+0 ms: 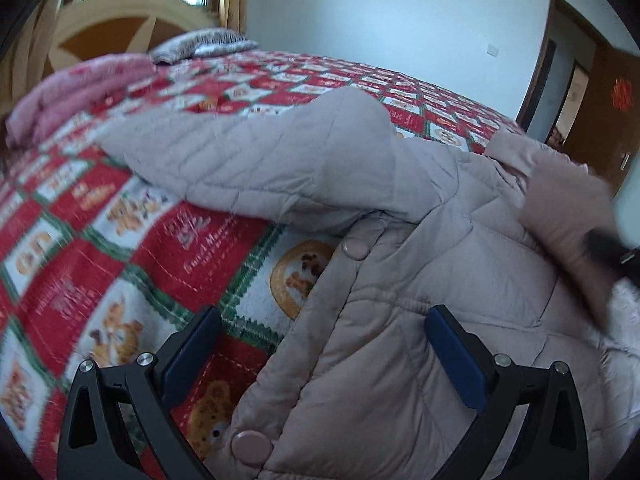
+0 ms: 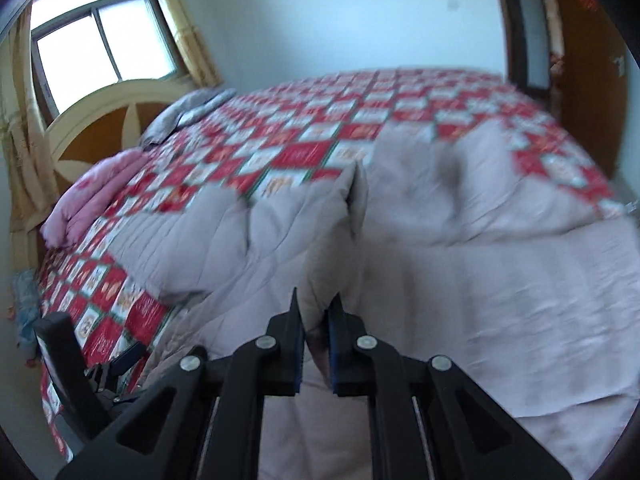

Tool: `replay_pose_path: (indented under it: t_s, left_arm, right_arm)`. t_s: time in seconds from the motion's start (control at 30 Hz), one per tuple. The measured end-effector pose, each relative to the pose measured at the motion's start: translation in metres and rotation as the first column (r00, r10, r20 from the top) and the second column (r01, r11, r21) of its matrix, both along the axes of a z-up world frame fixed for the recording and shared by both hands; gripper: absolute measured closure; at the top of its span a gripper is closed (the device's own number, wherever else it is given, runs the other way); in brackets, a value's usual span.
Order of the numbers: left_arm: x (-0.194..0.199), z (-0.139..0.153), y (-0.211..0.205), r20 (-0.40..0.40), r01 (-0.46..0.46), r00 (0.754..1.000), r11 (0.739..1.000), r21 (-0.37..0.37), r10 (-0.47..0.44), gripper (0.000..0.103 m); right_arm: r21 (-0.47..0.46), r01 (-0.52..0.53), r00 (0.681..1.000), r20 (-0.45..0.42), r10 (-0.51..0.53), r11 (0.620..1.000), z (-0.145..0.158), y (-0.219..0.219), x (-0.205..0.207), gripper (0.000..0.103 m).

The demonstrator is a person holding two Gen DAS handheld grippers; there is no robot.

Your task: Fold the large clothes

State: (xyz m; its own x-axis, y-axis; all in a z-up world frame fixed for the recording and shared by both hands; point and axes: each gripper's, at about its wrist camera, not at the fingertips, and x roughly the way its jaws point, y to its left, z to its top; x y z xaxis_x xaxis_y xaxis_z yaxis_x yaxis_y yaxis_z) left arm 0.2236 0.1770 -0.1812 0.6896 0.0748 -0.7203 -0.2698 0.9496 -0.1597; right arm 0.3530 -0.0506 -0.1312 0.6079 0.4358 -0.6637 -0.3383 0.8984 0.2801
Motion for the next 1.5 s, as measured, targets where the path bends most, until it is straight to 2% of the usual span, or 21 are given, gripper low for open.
replay_pose_path:
  t_s: [0.1,0.13,0.17,0.23,0.3,0.37,0.4,0.47,0.53,0.57,0.63,0.7,0.77,0.83,0.87,0.97,1.0,1.27,1.37,1.43,1.5]
  left_arm:
    - [0.000,-0.001,-0.001,0.002,0.000,1.000,1.000,-0.005,0.000,0.001]
    - [0.000,-0.001,-0.003,0.002,0.001,1.000,1.000,0.001,-0.001,0.001]
    - [0.000,-0.001,-0.003,0.000,0.002,1.000,1.000,0.005,-0.002,0.001]
    - [0.001,-0.002,-0.004,-0.003,0.003,1.000,1.000,0.008,-0.003,0.001]
    - [0.001,-0.001,-0.004,-0.004,0.003,1.000,1.000,0.007,-0.003,0.001]
    - [0.000,-0.001,-0.003,-0.005,0.003,1.000,1.000,0.009,-0.003,0.001]
    - [0.000,-0.001,-0.003,-0.008,0.003,1.000,1.000,0.011,-0.003,0.001]
    - [0.001,0.003,-0.006,-0.025,0.015,1.000,1.000,0.020,-0.014,0.001]
    - [0.002,0.018,-0.015,-0.025,0.054,0.998,0.998,0.023,-0.054,0.001]
    - [0.000,0.027,-0.021,-0.006,0.072,0.997,0.997,0.023,-0.072,0.001]
    - [0.000,0.052,-0.038,0.056,0.101,0.993,0.993,0.053,-0.104,0.001]
    - [0.012,0.068,-0.058,0.074,0.112,0.990,0.988,0.111,-0.120,0.001]
    - [0.032,0.071,-0.076,0.050,0.092,0.994,0.982,0.167,-0.102,0.001]
    - [0.050,0.064,-0.086,0.023,0.097,0.994,0.981,0.170,-0.103,0.001]
    - [0.059,0.055,-0.092,-0.008,0.099,0.995,0.978,0.185,-0.099,0.001]
    - [0.074,0.018,-0.103,-0.096,0.095,0.993,0.964,0.247,-0.073,0.001]
    - [0.075,0.004,-0.107,-0.106,0.103,0.991,0.960,0.261,-0.077,0.001]
    - [0.076,0.003,-0.109,-0.098,0.099,0.992,0.956,0.276,-0.075,0.001]
    - [0.077,0.003,-0.108,-0.098,0.100,0.992,0.961,0.256,-0.078,0.001]
    - [0.075,0.004,-0.099,-0.094,0.113,0.991,0.976,0.187,-0.096,0.001]
    - [0.071,0.012,-0.080,-0.088,0.130,0.988,0.989,0.076,-0.123,0.001]
  right_arm:
    - [0.057,-0.030,0.997,-0.063,0.033,0.998,-0.010,0.002,0.005,0.070]
    - [0.096,-0.046,0.995,-0.084,0.054,0.994,-0.009,0.000,0.005,0.049]
    - [0.136,-0.056,0.994,-0.088,0.069,0.989,-0.006,-0.003,0.003,0.037]
    - [0.178,-0.070,0.996,-0.043,0.079,0.982,0.012,-0.013,-0.005,0.037]
    - [0.157,-0.043,0.997,0.065,0.033,0.987,0.040,-0.034,-0.020,0.037]
    - [0.040,0.088,0.982,0.165,-0.093,0.995,0.067,-0.068,-0.032,0.037]
    - [-0.001,0.140,0.973,0.185,-0.137,0.990,0.071,-0.079,-0.033,0.037]
    - [-0.111,0.317,0.934,0.213,-0.289,0.942,0.074,-0.121,-0.030,0.041]
    - [-0.158,0.417,0.903,0.186,-0.388,0.895,0.063,-0.152,-0.025,0.046]
    - [-0.169,0.464,0.885,0.140,-0.445,0.870,0.050,-0.170,-0.020,0.047]
    - [-0.156,0.514,0.857,0.047,-0.513,0.844,0.023,-0.194,-0.014,0.048]
    - [-0.167,0.551,0.826,-0.033,-0.563,0.818,-0.013,-0.204,-0.011,0.048]
    - [-0.183,0.553,0.828,0.013,-0.560,0.813,-0.026,-0.198,-0.016,0.047]
    - [-0.237,0.550,0.830,0.051,-0.555,0.801,-0.025,-0.189,-0.020,0.043]
    - [-0.256,0.544,0.833,0.057,-0.550,0.799,-0.024,-0.182,-0.018,0.039]
    - [-0.263,0.540,0.836,0.062,-0.545,0.799,-0.024,-0.180,-0.021,0.036]
    - [-0.255,0.540,0.837,0.062,-0.544,0.802,-0.025,-0.182,-0.023,0.035]
    - [-0.274,0.539,0.838,0.085,-0.539,0.796,-0.030,-0.182,-0.020,0.023]
    - [-0.274,0.539,0.839,0.087,-0.538,0.796,-0.030,-0.182,-0.019,0.022]
    - [-0.275,0.537,0.840,0.085,-0.536,0.798,-0.030,-0.182,-0.019,0.021]
    - [-0.269,0.533,0.843,0.084,-0.532,0.802,-0.030,-0.182,-0.019,0.019]
